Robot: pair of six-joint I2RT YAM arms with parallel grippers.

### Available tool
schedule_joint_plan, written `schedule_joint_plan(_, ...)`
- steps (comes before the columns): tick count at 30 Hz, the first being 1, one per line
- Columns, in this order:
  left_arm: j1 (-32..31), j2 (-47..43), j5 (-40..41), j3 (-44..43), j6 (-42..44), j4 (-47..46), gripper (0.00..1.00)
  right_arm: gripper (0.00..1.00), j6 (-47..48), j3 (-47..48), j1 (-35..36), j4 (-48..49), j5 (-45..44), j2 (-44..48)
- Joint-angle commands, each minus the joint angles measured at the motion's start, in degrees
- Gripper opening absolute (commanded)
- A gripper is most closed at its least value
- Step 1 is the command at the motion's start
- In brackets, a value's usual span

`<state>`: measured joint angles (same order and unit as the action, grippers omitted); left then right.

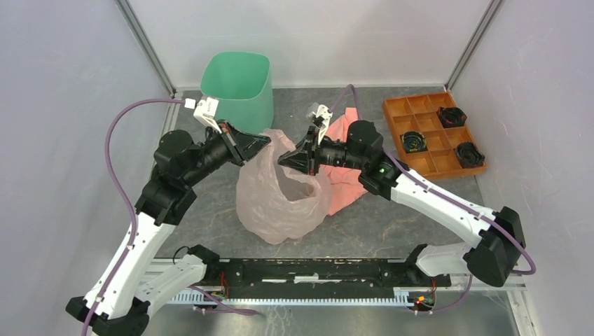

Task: Put the trash bags into the trash bin

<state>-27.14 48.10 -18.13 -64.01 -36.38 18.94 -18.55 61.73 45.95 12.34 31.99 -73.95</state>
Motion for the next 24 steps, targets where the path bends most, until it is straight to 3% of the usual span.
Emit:
schedule_joint_plan(1,-0.1,-1.4,-1.3,1.3,-2.0,-4.9,0.02,0.21,-5.0,3.6,0.7,2.9,0.1,-0.6)
schedule_joint_plan(7,-0.1,-1.9,-0.7,1.9,-2.0,-4.6,0.02,0.47,-10.3,2.4,1.7,6.6,0.4,-1.1)
schedule_joint_plan(13,-0.1,-1.2,-0.2,1.6,-1.5,-2.9,0.02,0.9,-15.6,-2.5,4.4,14.1,-6.2,0.8)
schedule_joint_plan(16,-0.1,-1.2,-0.3,1.6,-1.8,-2.9,0.02,0.97,-12.7,0.8,6.6,8.8,-11.5,-0.9)
schedule_joint_plan(18,-0.1,-1.6,0.0,1.8,-2.1,-3.0,0.02,0.98,-8.3,3.3,9.3,3.2,-20.2,-1.4)
schedule_joint_plan(24,-0.1,-1.9,1.8,1.3,-3.1,-2.6,0.02,0.91,-2.9,7.9,16.7,-2.6,-44.7,-4.4)
